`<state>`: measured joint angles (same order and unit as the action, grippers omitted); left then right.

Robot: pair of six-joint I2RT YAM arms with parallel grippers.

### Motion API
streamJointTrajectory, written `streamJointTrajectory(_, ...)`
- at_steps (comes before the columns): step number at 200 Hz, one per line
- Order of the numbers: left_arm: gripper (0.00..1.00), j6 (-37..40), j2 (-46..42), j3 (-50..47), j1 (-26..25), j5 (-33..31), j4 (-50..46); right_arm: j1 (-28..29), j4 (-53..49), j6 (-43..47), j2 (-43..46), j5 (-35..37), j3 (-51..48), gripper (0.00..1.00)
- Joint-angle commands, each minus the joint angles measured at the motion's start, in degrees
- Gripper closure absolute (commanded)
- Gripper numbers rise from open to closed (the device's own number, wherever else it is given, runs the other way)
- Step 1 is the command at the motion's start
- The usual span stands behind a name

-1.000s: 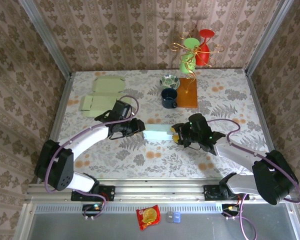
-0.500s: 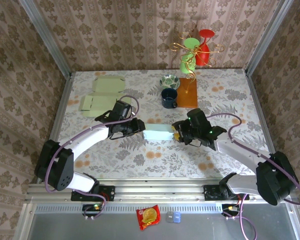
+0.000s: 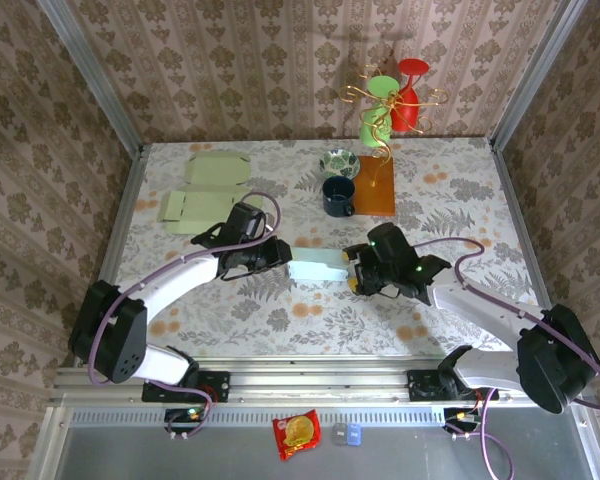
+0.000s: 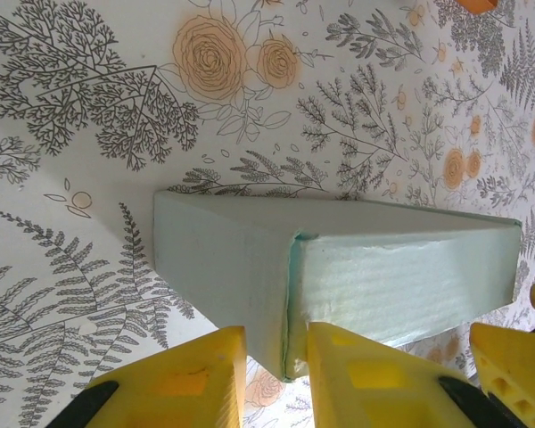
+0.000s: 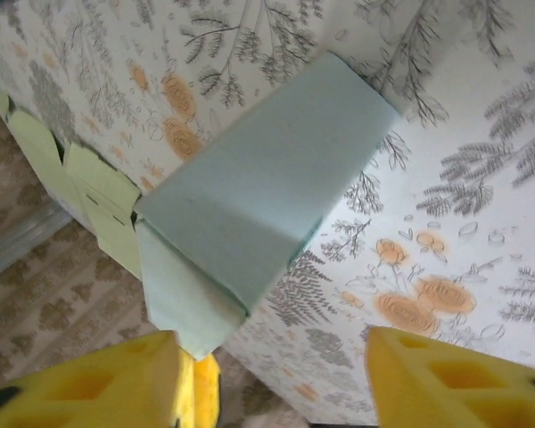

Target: Fold the paper box

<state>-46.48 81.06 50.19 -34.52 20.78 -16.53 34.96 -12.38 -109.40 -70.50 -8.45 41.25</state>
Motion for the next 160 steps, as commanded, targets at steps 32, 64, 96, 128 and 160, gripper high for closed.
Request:
streamJointTrajectory(32,0.77,0.96,0.28,-3.21,-1.59,-1.88,-2.81,2.13,2.97,-12.98,-4.38,7.92,4.17,0.24)
streamJointTrajectory(64,0.78,0.77,-0.27,-3.70,-2.62,-2.19,-1.78,1.42,4.27,-12.24,-8.85,4.66,5.95,0.25)
streamJointTrajectory(96,0.78,0.64,-0.80,-4.46,-3.92,-2.32,-0.54,-0.93,7.44,-9.48,-13.04,0.31,4.72,0.31)
streamJointTrajectory(128,0.76,1.15,-1.49,-5.03,-4.87,-2.62,0.75,-2.23,6.67,-3.20,-11.83,-0.91,3.90,0.40)
streamJointTrajectory(160,0.65,1.83,-2.65,-4.78,-5.59,-2.49,2.34,-4.46,7.04,5.68,-9.65,-2.01,0.57,0.46)
